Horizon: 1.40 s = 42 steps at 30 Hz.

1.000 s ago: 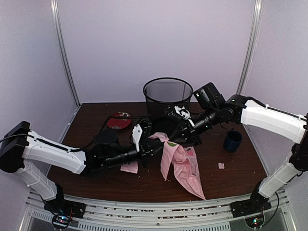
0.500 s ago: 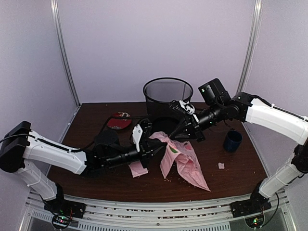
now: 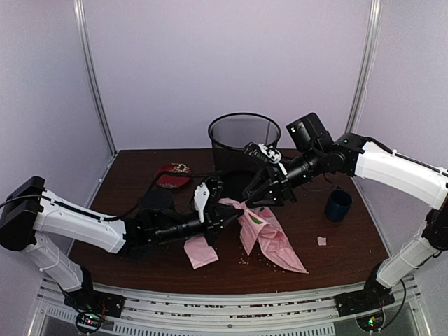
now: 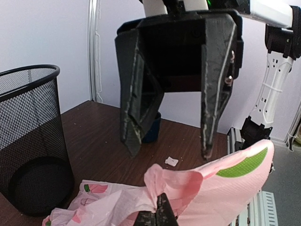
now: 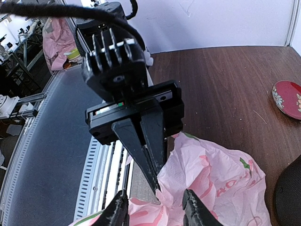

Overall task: Put the trash bags into the trash bin
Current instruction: Pass from the left arm to the right

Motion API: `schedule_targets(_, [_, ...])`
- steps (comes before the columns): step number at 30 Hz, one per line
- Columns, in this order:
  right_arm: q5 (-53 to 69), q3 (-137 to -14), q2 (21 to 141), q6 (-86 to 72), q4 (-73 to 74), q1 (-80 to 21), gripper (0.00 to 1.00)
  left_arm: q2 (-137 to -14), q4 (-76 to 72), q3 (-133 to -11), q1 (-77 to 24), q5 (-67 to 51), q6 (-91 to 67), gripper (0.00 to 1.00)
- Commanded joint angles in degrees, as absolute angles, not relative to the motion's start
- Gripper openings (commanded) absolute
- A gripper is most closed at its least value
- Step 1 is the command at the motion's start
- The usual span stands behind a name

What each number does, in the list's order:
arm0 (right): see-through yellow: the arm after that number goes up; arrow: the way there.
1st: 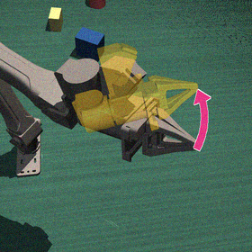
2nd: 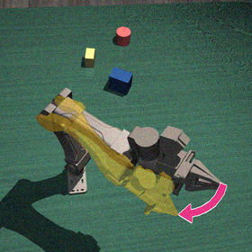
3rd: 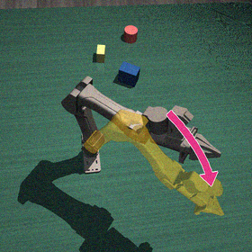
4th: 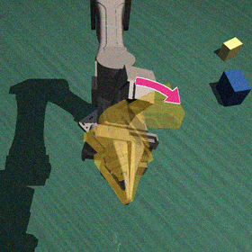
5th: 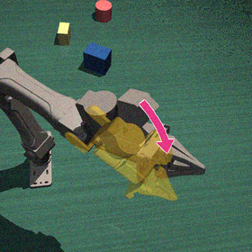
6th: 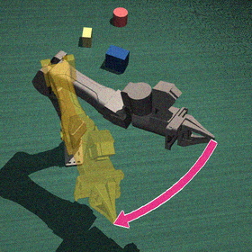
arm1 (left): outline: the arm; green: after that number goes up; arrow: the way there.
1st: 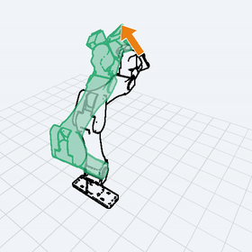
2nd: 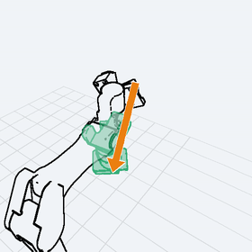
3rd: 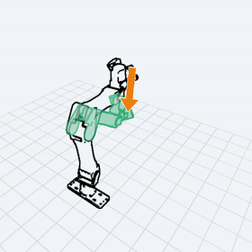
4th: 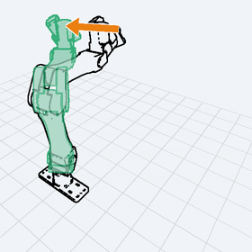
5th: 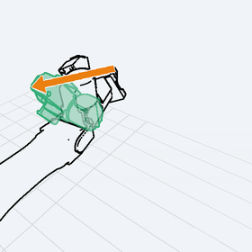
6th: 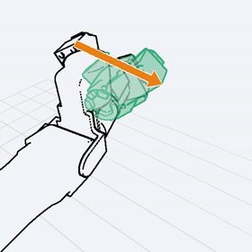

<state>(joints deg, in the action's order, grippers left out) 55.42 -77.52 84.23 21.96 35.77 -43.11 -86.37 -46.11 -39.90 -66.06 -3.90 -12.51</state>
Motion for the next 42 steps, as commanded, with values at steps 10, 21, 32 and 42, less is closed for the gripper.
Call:
schedule_targets(10, [50.96,-81.92,90.37,21.27,37.35,-45.24,0.40,-86.22,-43.42,-42.92,-67.10,-4.30,-7.25,0.00])
schedule_targets(21, [51.10,-82.44,90.50,23.42,39.40,-45.27,0.23,-85.79,-44.46,-42.26,-67.24,-2.18,-7.33,0.00])
schedule_targets(32, [52.56,-81.49,87.81,23.72,38.84,-44.51,0.00,-86.14,-44.38,-42.12,-67.25,-0.58,-7.80,0.00])
schedule_targets(42, [54.38,-82.14,86.44,22.44,38.34,-40.67,0.00,-85.78,-44.03,-40.91,-67.24,0.29,-8.17,0.00])
